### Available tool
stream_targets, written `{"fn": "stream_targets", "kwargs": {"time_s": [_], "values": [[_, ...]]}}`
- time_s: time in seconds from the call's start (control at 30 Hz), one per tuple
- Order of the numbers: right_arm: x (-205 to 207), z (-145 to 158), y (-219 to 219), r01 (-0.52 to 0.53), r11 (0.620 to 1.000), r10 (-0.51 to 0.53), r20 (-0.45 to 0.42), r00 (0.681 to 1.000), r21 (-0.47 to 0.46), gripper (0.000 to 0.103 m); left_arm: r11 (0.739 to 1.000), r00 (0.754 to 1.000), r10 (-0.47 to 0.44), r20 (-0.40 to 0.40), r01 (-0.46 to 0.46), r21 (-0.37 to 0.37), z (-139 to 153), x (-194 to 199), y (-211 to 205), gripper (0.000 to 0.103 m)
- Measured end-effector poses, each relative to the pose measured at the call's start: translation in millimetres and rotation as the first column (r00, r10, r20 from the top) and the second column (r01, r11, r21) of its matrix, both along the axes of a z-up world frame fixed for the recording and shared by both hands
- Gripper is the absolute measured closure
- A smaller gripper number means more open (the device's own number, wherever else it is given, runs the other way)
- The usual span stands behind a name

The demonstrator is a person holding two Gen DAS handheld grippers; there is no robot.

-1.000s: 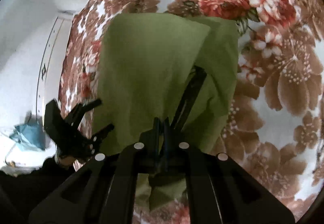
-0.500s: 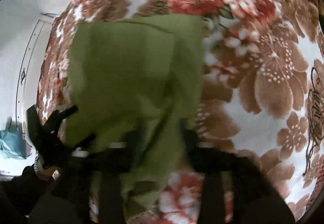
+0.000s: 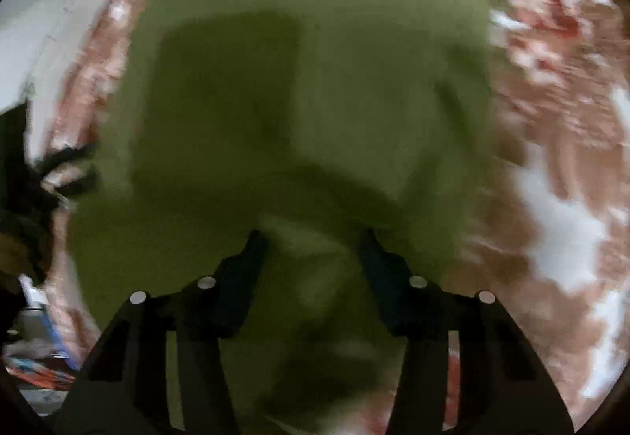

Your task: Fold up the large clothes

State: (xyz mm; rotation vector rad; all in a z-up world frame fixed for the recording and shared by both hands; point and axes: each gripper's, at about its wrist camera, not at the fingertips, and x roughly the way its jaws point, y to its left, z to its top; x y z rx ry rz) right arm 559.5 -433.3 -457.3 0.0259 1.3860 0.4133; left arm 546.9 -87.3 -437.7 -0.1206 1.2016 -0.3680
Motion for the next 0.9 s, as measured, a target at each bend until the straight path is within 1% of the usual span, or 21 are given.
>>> {"fn": "stream_targets", "kwargs": {"time_s": [0.03,0.07,0.1,0.13,0.17,0.2,0.27,0.3,0.37,0.43,0.47,0.6,0.67,0.73,0.77,0.8,0.83,0.87,0.9], "values": [[-3.1,2.5,-12.1,0.024,0.999,-0.023,-0.015,1.0,0.024,0.045,1.0,1.0,0.008,-0.002,-0.008,-0.015,3.3,0.5,6.9,0.005],[-6.1,4.9,-21.6,0.042,0.998,-0.041,-0.035,0.999,0.043,0.034,0.999,1.0,0.018,-0.004,-0.018,-0.035,6.8,0.8,13.4,0.006],[-8.8,5.3,-32.1,0.061,0.996,-0.057,-0.066,0.996,0.061,0.028,0.998,1.0,0.028,-0.014,-0.028,-0.064,9.4,1.7,21.1,0.006],[-10.1,3.6,-42.3,0.088,0.994,-0.082,-0.093,0.992,0.072,0.019,0.989,0.998,0.03,-0.051,-0.037,-0.141,9.8,3.8,32.2,0.006],[-10.1,1.1,-49.1,0.109,0.99,-0.098,-0.114,0.989,0.092,0.018,0.979,0.996,0.027,-0.086,-0.044,-0.199,6.7,4.8,39.0,0.006],[-8.6,-4.9,-58.3,0.147,0.979,-0.125,-0.154,0.98,0.14,0.018,0.969,0.993,0.028,-0.118,-0.056,-0.24,2.5,8.3,46.3,0.006],[-5.2,-14.4,-67.2,0.205,0.951,-0.159,-0.203,0.966,0.231,0.018,0.955,0.987,0.027,-0.16,-0.073,-0.288,-6.6,12.2,53.6,0.006],[-3.9,-17.7,-69.9,0.217,0.942,-0.161,-0.219,0.962,0.258,0.018,0.95,0.984,0.023,-0.175,-0.076,-0.302,-12.2,13.2,55.6,0.006],[0.1,-27.3,-67.6,0.231,0.93,-0.161,-0.249,0.955,0.287,0.018,0.949,0.981,0.006,-0.195,-0.068,-0.309,-22.0,16.5,54.4,0.006],[3.4,-34.6,-62.3,0.245,0.91,-0.156,-0.27,0.95,0.335,0.018,0.951,0.98,-0.027,-0.199,-0.036,-0.307,-26.8,17.6,43.9,0.006],[4.7,-34.7,-57.8,0.246,0.906,-0.154,-0.272,0.95,0.345,0.017,0.951,0.98,-0.044,-0.196,-0.019,-0.31,-27.6,17.3,38.1,0.006],[11.2,-29.9,-32.2,0.194,0.91,-0.099,-0.264,0.96,0.366,0.017,0.939,0.976,-0.09,-0.199,0.016,-0.344,-36.9,17.8,12.7,0.006],[13.5,-24.3,-24.3,0.194,0.906,-0.095,-0.266,0.959,0.376,0.017,0.933,0.972,-0.113,-0.206,0.032,-0.358,-42.2,17.0,-3.8,0.005],[19.2,-21.8,-12.5,0.164,0.917,-0.07,-0.258,0.964,0.365,0.017,0.947,0.975,-0.108,-0.194,0.041,-0.319,-41.7,15.4,-16.6,0.005],[19.5,-22.2,-7.8,0.149,0.92,-0.055,-0.256,0.965,0.364,0.019,0.95,0.976,-0.112,-0.189,0.049,-0.309,-38.9,15.6,-19.8,0.006],[23.3,-20.0,-3.1,0.159,0.917,-0.06,-0.268,0.962,0.365,0.023,0.955,0.976,-0.119,-0.181,0.063,-0.289,-34.5,14.8,-23.5,0.007],[23.4,-15.8,-3.0,0.172,0.907,-0.065,-0.277,0.959,0.383,0.027,0.957,0.977,-0.127,-0.174,0.074,-0.279,-30.3,14.7,-24.5,0.012],[22.9,-7.5,-2.7,0.165,0.899,-0.054,-0.272,0.961,0.406,0.027,0.958,0.978,-0.137,-0.158,0.09,-0.273,-23.4,12.9,-25.5,0.015],[25.7,-1.8,0.1,0.146,0.898,-0.037,-0.259,0.965,0.415,0.027,0.956,0.978,-0.139,-0.156,0.092,-0.277,-21.8,14.5,-23.9,0.016]]}}
